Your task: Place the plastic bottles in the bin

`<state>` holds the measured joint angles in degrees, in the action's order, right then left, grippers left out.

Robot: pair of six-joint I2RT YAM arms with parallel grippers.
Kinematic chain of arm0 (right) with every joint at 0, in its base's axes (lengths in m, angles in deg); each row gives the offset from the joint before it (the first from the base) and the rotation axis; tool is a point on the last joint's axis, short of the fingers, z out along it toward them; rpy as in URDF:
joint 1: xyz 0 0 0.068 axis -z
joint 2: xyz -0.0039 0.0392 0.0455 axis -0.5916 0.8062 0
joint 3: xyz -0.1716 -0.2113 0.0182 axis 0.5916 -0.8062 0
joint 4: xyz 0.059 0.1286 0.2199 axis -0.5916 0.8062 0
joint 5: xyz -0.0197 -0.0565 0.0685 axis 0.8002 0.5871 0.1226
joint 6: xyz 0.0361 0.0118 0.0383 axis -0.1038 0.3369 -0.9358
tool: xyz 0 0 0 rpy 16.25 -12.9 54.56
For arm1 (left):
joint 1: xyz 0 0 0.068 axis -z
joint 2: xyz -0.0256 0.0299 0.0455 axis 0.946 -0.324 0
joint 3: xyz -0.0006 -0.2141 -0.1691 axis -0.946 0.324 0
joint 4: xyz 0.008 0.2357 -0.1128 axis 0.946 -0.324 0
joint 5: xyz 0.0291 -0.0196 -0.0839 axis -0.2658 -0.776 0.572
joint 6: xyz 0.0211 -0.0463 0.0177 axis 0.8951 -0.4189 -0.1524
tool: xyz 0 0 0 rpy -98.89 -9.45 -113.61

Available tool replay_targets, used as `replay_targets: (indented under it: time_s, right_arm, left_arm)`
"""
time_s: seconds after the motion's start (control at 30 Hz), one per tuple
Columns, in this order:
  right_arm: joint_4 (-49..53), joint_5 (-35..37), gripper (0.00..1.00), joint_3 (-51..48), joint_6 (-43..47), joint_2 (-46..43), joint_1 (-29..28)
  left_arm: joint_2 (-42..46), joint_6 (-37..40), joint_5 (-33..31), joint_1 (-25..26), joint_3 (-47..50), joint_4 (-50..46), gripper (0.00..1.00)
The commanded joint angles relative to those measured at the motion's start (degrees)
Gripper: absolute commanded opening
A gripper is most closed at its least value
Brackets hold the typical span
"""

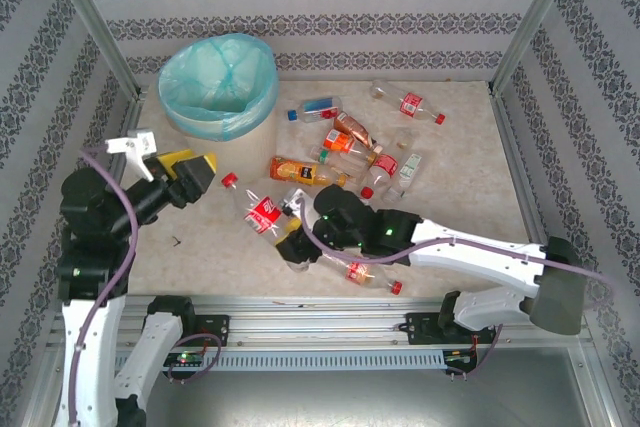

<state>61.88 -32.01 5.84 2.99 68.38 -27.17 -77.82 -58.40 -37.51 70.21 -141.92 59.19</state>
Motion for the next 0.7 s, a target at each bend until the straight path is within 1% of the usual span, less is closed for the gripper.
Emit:
replay_targets:
  time_s: [0.0,0.17,0.4,0.67]
  right_arm:
    - [-3.3,-5.4,0.46,-1.4,2.1,-3.6,0.5]
    - [-5.1,-3.9,0.45,-2.0,1.5,-5.9,0.8]
    - [-4.8,-4.0,0.45,-0.2,2.1,-4.4,1.0]
    - [-6.4,-5.3,0.46,1.2,2.2,-2.7,1.0]
  left_arm:
    - [-0.8,-10.5,10.5,-0.8,1.2,10.5,0.79]
    - [-2.4,-9.2,11.2,-0.8,1.0,6.2,0.79]
    - [-1.2,-10.5,13.0,-0.7,3.9,6.7,0.77]
    - [-0.4,-5.2,10.0,-0.6,3.9,-0.7,0.76]
